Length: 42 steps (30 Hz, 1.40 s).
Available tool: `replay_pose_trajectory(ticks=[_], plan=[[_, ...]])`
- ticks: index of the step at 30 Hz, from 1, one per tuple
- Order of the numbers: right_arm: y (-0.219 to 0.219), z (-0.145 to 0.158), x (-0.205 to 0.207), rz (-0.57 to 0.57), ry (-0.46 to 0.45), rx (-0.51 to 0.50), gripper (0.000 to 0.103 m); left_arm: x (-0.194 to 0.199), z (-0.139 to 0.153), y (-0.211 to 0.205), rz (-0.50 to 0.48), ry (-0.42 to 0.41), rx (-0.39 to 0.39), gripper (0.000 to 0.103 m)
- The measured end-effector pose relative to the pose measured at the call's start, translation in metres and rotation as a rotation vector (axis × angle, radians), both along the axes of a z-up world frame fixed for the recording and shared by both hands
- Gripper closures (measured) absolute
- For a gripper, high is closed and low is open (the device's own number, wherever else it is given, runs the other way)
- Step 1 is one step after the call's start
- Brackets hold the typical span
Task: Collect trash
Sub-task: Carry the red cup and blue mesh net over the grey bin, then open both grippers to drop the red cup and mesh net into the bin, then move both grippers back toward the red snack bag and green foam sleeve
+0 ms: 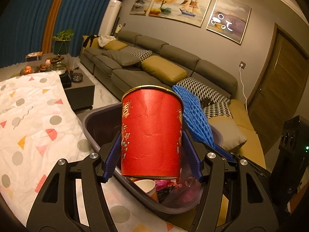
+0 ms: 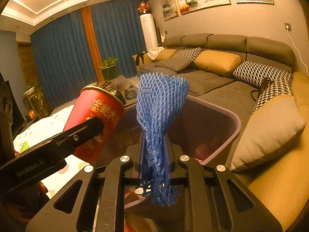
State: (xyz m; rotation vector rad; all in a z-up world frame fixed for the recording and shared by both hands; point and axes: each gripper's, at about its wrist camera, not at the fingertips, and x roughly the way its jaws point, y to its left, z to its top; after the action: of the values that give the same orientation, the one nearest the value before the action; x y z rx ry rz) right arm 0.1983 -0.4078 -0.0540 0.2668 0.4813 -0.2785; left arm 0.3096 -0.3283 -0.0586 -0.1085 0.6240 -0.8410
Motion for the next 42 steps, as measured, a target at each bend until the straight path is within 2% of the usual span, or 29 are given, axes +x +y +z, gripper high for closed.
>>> replay_pose_trajectory(ticks=[13,17,26,30,34,39,42], plan=[[-0.005,-0.005,0.006,-0.005,0.015,0.011,0.077,0.006,-0.011,-0.001,-0.014,0.033,0.005,0.042],[-0.004,-0.005,0.006,-0.009,0.016,0.014,0.066,0.006,-0.012,-0.001,-0.020,0.040,0.003,0.042],[-0.002,-0.007,0.004,-0.016,0.021,0.008,0.054,0.006,-0.012,-0.001,-0.031,0.048,-0.003,0.039],[-0.004,-0.007,0.001,-0.027,0.016,0.007,0.049,0.006,-0.014,0.003,-0.032,0.058,-0.016,0.025],[-0.006,-0.007,-0.003,-0.037,0.016,0.012,0.049,0.003,-0.011,0.010,-0.011,0.050,-0.019,0.017],[0.000,0.002,-0.016,-0.050,-0.007,-0.011,0.037,-0.005,-0.003,0.036,0.075,0.021,-0.017,0.008],[0.003,0.005,-0.026,-0.056,-0.020,-0.023,0.032,-0.013,0.003,0.056,0.144,-0.007,0.010,0.007]])
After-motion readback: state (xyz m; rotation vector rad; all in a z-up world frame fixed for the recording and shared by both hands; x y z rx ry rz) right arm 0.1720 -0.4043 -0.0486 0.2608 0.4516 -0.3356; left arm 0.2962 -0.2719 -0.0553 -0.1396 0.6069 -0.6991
